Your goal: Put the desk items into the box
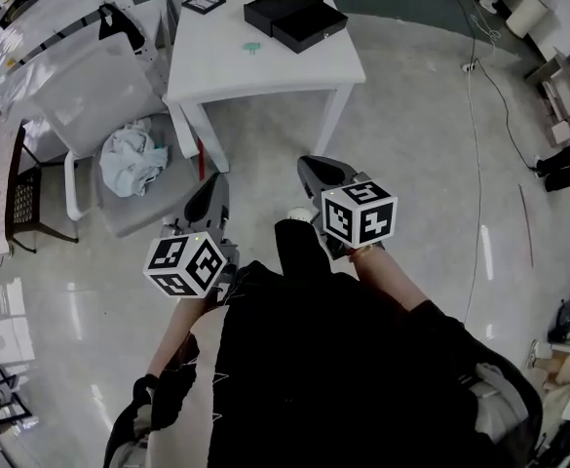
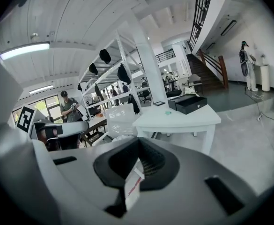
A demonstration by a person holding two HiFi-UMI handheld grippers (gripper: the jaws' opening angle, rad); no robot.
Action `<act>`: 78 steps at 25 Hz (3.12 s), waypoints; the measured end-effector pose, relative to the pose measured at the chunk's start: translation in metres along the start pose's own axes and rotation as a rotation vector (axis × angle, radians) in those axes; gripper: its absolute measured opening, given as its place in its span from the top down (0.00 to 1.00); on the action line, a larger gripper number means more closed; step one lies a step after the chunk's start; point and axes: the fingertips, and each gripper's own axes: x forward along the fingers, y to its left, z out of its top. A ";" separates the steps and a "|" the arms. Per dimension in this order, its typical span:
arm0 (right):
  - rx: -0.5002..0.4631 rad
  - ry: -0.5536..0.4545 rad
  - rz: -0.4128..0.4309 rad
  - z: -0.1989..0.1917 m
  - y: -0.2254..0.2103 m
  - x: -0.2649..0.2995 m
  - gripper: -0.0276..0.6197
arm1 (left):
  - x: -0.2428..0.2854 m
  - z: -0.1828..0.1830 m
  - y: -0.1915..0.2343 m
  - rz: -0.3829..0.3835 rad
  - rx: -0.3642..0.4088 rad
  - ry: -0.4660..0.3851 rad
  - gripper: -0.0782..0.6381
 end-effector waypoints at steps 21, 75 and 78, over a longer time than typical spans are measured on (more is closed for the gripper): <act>-0.021 0.016 0.045 0.035 -0.029 0.054 0.95 | 0.053 0.020 0.023 0.035 -0.022 -0.025 0.88; -0.074 0.140 0.163 0.165 -0.172 0.316 0.95 | 0.303 0.132 0.166 0.173 -0.049 -0.103 0.88; -0.079 0.154 0.156 0.171 -0.176 0.334 0.95 | 0.309 0.135 0.182 0.185 -0.062 -0.095 0.88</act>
